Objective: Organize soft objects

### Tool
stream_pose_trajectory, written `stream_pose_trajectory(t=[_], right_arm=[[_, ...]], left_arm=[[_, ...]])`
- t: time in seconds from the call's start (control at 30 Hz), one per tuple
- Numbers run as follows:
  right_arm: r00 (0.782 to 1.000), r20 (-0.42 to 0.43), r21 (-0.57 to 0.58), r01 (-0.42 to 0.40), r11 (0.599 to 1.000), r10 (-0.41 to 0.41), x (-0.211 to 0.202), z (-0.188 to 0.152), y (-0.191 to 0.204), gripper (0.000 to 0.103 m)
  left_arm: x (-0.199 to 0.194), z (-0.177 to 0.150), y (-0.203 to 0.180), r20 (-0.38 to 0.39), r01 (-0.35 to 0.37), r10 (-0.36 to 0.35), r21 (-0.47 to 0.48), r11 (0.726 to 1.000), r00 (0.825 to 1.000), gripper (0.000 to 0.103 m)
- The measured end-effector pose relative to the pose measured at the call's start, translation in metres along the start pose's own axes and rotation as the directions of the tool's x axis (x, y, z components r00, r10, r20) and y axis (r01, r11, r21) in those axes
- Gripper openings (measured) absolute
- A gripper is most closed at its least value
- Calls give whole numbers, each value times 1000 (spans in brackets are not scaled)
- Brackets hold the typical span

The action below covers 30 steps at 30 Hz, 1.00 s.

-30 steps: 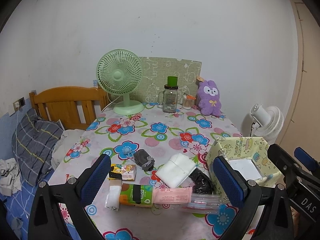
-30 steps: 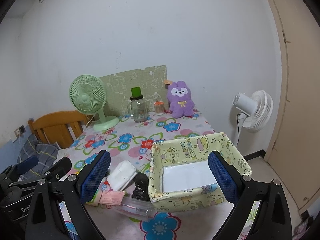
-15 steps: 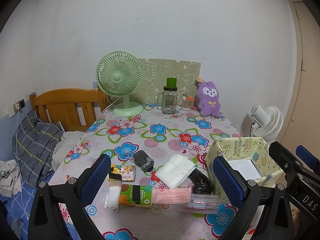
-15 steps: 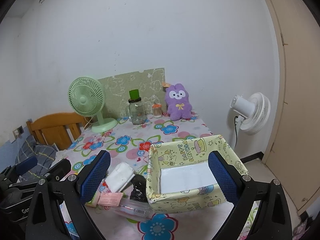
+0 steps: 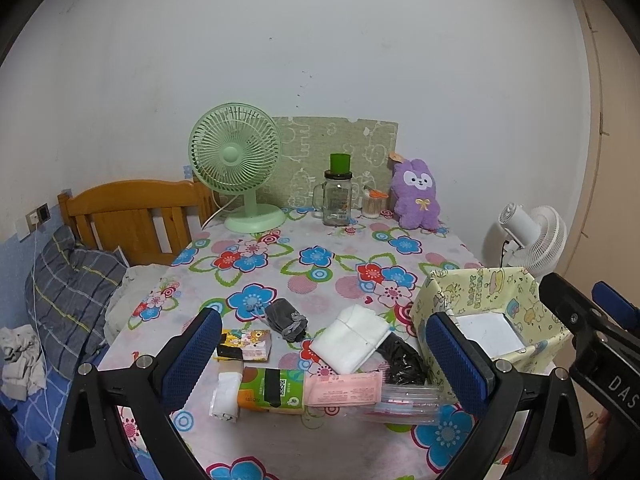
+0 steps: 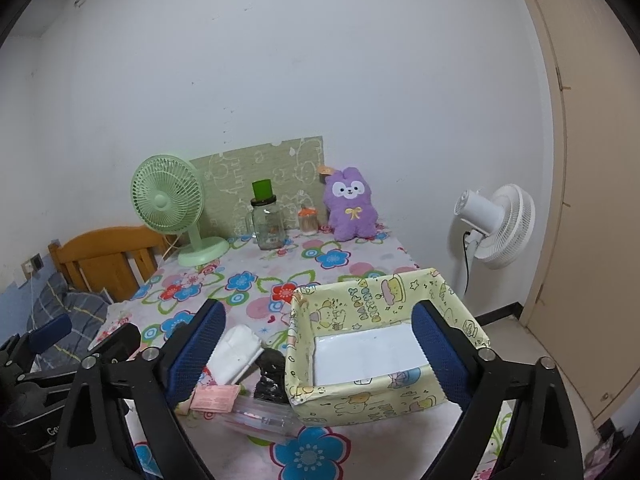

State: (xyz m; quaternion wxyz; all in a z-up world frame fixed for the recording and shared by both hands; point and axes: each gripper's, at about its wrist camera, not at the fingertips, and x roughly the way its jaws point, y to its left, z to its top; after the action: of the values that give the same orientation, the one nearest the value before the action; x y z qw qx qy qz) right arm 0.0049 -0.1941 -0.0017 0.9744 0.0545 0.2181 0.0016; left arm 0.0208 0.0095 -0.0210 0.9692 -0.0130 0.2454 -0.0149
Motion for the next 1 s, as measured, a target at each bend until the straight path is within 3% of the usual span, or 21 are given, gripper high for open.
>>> stream_pose_trajectory(t=[0.73, 1.0], right_arm=[[998, -46, -24, -52, 998, 51, 24, -17, 23, 94], [992, -88, -36, -89, 995, 85, 37, -36, 35, 93]], left_arm=[[24, -16, 13, -37, 10, -10, 14, 1000, 999, 100], [38, -31, 22, -86, 5, -2, 35, 999, 996, 98]])
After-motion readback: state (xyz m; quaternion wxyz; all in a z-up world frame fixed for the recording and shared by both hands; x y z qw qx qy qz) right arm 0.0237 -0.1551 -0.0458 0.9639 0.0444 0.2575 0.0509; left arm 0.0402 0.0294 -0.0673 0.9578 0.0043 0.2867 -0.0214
